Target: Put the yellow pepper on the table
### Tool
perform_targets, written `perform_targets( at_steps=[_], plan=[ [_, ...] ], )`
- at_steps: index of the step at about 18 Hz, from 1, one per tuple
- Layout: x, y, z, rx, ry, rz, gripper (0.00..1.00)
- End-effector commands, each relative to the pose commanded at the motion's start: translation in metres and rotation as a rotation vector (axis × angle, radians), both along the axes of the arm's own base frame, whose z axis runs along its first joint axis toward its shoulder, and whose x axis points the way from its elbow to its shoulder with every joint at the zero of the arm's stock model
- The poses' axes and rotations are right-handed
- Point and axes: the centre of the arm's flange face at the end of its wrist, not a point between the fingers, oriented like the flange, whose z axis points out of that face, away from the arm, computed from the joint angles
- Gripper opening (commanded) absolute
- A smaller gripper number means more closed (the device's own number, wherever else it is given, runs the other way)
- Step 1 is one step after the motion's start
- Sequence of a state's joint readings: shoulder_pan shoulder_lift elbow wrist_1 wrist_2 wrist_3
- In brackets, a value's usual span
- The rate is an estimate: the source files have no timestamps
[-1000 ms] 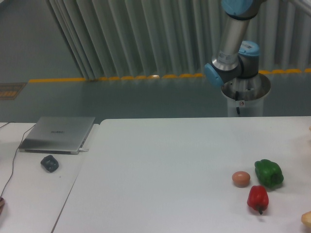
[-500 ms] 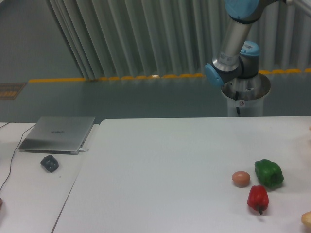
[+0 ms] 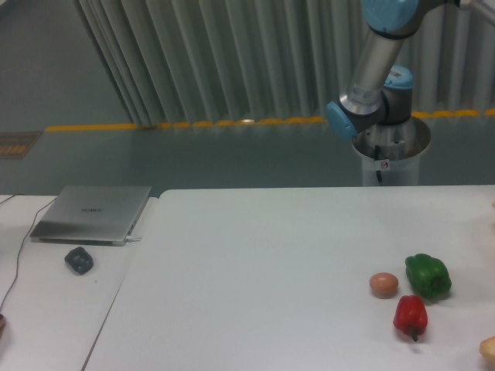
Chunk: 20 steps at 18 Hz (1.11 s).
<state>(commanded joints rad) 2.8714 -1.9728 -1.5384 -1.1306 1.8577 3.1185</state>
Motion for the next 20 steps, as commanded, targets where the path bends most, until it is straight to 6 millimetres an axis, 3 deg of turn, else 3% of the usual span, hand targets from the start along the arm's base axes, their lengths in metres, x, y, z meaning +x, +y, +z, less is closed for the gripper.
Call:
perform_targets(
  at_steps=[6,9,20],
  plan=[
    [-0.012,-0.035,-0.001,-0.005,-0.028,-0.013,1.00],
    [-0.014,-0.035,-0.015,0.012,-0.051,-0.008,1.00],
    [-0.017,-0.042,-0.036,0.050,-0.086,0.023,1.00]
  ],
)
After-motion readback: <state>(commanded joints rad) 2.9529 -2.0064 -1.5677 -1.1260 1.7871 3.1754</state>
